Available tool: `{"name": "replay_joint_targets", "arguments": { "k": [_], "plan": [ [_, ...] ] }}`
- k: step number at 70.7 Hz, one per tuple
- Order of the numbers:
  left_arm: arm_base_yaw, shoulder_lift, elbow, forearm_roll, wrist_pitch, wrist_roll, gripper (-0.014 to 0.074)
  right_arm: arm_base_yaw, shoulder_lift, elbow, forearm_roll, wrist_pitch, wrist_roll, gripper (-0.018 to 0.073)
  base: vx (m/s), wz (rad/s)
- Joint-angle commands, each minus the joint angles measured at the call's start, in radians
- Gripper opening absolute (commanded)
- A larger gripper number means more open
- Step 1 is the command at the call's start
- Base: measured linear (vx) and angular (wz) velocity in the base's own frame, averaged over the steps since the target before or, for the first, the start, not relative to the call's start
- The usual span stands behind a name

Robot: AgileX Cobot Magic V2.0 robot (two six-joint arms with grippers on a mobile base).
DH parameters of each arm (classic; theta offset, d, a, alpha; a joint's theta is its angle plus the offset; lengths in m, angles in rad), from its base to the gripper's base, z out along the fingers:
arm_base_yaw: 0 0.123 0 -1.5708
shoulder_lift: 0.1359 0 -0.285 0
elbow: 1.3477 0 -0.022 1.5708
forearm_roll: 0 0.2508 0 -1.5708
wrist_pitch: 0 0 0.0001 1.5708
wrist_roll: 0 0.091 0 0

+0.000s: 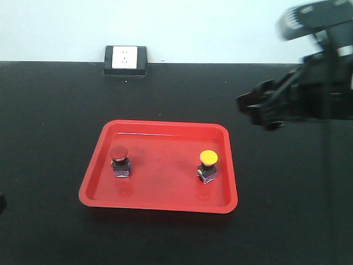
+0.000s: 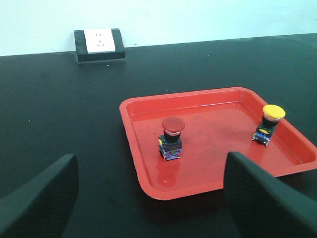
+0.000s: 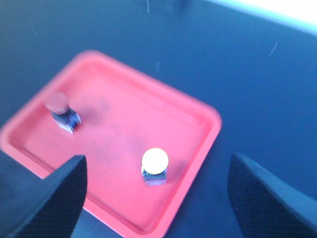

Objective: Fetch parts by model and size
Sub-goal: 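Open the right gripper and withdraw it from the tray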

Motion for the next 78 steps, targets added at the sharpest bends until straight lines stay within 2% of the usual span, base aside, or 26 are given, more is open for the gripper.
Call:
{"name": "replay_joint_targets", "arguments": {
  "k": [1, 15, 43, 55, 66, 72, 78],
  "plan": [
    [-0.009, 0.007, -0.027, -0.001, -0.065, -0.001, 0.0576, -0.005, -0.128, -0.029, -0.011, -0.018, -0.041, 0.0560, 0.00, 0.00],
    [-0.009, 0.007, -0.027, -0.001, -0.065, -0.001, 0.0576, -0.005, -0.331, 0.002, 0.013, -0.029, -0.054, 0.0560, 0.00, 0.00],
    [-0.009, 0.007, -0.027, 0.000, -0.065, -0.001, 0.0576, -0.005, -0.810, 0.583, 0.021, -0.373, -0.054, 0.0560, 0.00, 0.00],
    [-0.009, 0.007, -0.027, 0.000, -0.065, -0.001, 0.0576, -0.005, -0.948, 0.756, 0.037, -0.488, -0.053, 0.0560, 0.00, 0.00],
    [-0.009, 0.007, -0.027, 0.000, -0.065, -0.001, 0.0575, -0.005, -0.983, 0.868, 0.039, -0.555, -0.053, 0.0560, 0.00, 0.00],
    [-0.009, 0.007, -0.027, 0.000, -0.064, -0.001, 0.0544, -0.005, -0.983, 0.904, 0.041, -0.567, -0.053, 0.0557, 0.00, 0.00],
    [-0.009, 0.007, -0.023, 0.003, -0.064, -0.001, 0.0442, -0.005, -0.983, 0.910, 0.041, -0.567, -0.053, 0.0503, 0.00, 0.00]
  ]
}}
